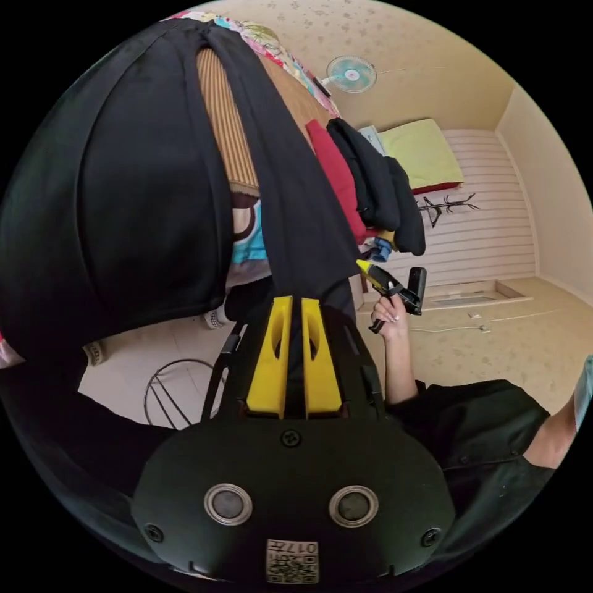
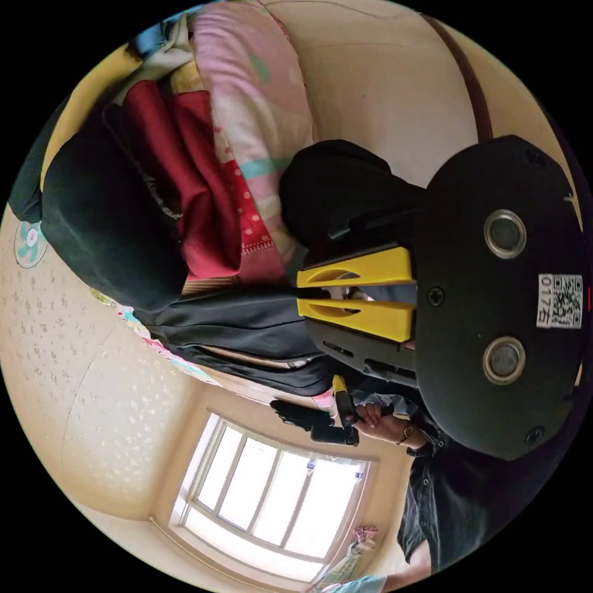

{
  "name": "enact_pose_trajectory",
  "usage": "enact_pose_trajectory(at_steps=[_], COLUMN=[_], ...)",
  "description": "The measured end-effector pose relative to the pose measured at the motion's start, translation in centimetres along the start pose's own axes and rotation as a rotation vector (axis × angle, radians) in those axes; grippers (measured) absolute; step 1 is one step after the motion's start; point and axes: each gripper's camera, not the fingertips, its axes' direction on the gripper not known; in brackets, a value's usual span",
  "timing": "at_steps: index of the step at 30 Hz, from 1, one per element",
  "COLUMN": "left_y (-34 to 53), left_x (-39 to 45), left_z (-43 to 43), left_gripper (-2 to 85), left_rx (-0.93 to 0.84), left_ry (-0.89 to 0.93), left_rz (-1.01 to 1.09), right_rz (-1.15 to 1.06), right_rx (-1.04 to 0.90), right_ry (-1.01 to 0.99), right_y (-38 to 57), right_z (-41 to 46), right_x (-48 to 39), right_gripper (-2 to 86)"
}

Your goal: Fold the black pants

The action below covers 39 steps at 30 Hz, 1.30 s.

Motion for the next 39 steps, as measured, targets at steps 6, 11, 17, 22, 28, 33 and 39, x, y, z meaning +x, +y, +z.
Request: enact_pose_trajectory(at_steps=[6,11,17,22,28,33,39], left_y=[-2.3,-7.2,-7.3,-5.0,-4.1,-4.0,-4.5], left_x=[5.0,5.3,3.6,3.6,3.8,3.8,2.9], left_z=[-4.7,-4.4,-3.4,-4.6,-4.3,-4.2,-3.4], left_gripper=[12.3,17.1,6.4,1.5,0.3,0.0,-0.2], left_rx=[0.1,0.026,0.016,0.084,0.091,0.088,0.041], left_ry=[0.067,0.27,0.216,0.147,0.172,0.189,0.248], left_rz=[0.154,0.137,0.13,0.175,0.193,0.204,0.197], right_rz=[-0.365,-0.554,-0.657,-0.728,-0.321,-0.058,0.104], right_rx=[0.042,-0.101,-0.305,-0.355,-0.352,-0.234,-0.052], right_ry=[-0.047,-0.203,-0.201,-0.254,-0.119,0.057,-0.046], right_y=[0.2,-0.7,-2.3,-8.1,-26.9,-41.4,-51.2], right_z=[0.0,5.6,11.4,11.1,18.9,28.4,36.2], right_x=[-9.9,-17.1,-20.8,-20.8,-15.8,-10.5,-8.7], right_gripper=[2.8,2.9,3.1,4.5,10.7,13.9,13.7])
